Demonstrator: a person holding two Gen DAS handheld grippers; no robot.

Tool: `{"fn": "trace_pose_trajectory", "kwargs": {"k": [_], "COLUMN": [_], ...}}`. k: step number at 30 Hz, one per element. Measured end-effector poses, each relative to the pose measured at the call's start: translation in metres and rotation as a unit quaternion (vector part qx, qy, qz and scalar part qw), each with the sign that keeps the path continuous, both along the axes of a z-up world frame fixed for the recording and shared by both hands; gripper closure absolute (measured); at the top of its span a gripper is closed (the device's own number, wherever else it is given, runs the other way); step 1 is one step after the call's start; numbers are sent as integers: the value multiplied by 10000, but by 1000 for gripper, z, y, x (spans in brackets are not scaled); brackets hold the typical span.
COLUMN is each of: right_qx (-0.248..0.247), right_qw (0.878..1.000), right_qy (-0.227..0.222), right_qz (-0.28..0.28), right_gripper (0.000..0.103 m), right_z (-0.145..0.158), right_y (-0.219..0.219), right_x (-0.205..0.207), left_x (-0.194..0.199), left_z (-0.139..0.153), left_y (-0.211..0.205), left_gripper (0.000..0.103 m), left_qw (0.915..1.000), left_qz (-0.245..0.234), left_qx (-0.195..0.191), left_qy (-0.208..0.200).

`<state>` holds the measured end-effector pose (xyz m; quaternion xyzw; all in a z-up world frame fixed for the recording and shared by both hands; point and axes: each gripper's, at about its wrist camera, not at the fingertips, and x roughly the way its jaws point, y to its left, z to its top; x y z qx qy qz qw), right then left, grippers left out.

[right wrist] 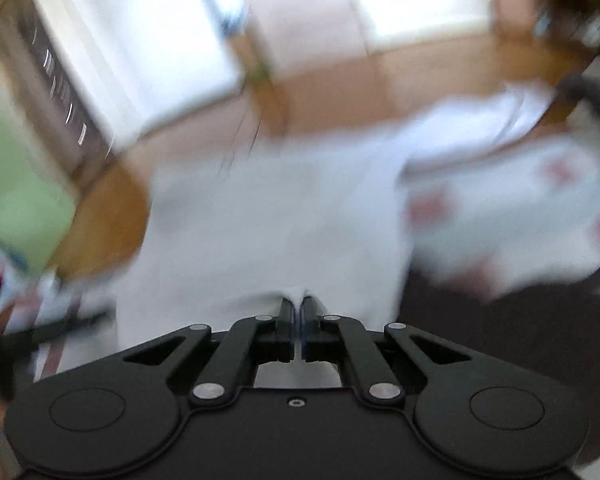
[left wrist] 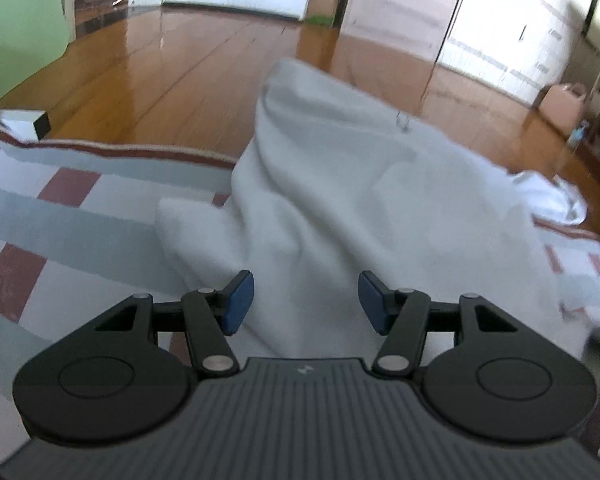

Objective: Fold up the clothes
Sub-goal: 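Lay the white garment flat on the rug and open both grippers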

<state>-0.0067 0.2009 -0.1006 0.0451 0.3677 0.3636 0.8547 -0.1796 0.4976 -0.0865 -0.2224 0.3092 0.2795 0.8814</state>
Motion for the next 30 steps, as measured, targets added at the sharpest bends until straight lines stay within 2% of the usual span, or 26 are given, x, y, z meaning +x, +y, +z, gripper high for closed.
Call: {"fn": "trace_pose_trajectory", "kwargs": {"k": [2,3,5,7,8,10,11,14,16,17,18,20,21,22,23,24,25,27,29,30], "right_qx": [45,-21,-181,-242,-31,272,326,47,-23,-56,-175,-660,-719,-767,-716,-654,-591,-495,-527,-633], "right_qw": [9975,9958,9916,9862,9815,9743,9745,9805,9806,9806,9791,9736,9758,9781,9834,9888,9931,9975,9980,9977], "right_qy": [-438,-450,-385,308,761,1160,1187,1066,941,878,763,441,317,194,101,77,58,174,251,215], "right_qz": [-558,-795,-1218,-1607,-1759,-1911,-1879,-1651,-1717,-1754,-1879,-2139,-2041,-1927,-1665,-1342,-1013,-472,-234,-120], "right_gripper": [100,100,100,99,99,99,99,98,90,89,89,87,87,87,87,87,86,81,68,64], "right_z": [14,11,-3,-33,-46,-55,-55,-52,-47,-44,-46,-36,-28,-20,-12,-6,-1,3,0,-3], "right_y": [-26,-36,-55,-62,-68,-68,-66,-58,-74,-82,-90,-98,-103,-108,-108,-105,-102,-88,-63,-49], "right_x": [14,22,39,64,72,85,87,91,92,92,99,99,93,88,81,74,66,53,43,36], "left_x": [2,4,18,23,24,27,29,37,42,44,47,58,61,62,62,61,60,58,57,55], "left_z": [5,6,4,0,-1,0,1,-5,-13,-18,-22,-43,-49,-47,-43,-37,-32,-24,-16,-11], "left_y": [-1,-3,-12,-26,-32,-40,-44,-49,-49,-51,-53,-57,-57,-56,-52,-47,-41,-37,-33,-29], "left_gripper": [45,45,45,45,45,43,41,37,35,31,26,26,25,30,56,87,96,97,96,93], "left_qw": [9997,9994,9988,9956,9943,9918,9903,9852,9814,9787,9754,9599,9540,9544,9593,9649,9702,9733,9739,9749], "left_qz": [-168,-277,-349,-441,-602,-947,-1076,-1405,-1599,-1681,-1756,-1729,-1755,-1760,-1696,-1610,-1523,-1287,-992,-778], "left_qx": [-24,-14,214,410,442,515,588,499,362,398,486,1113,1394,1518,1465,1353,1242,1438,1721,1824], "left_qy": [-167,-190,256,719,760,681,657,841,995,1107,1239,1904,1993,1872,1719,1570,1421,1244,1099,1009]}}
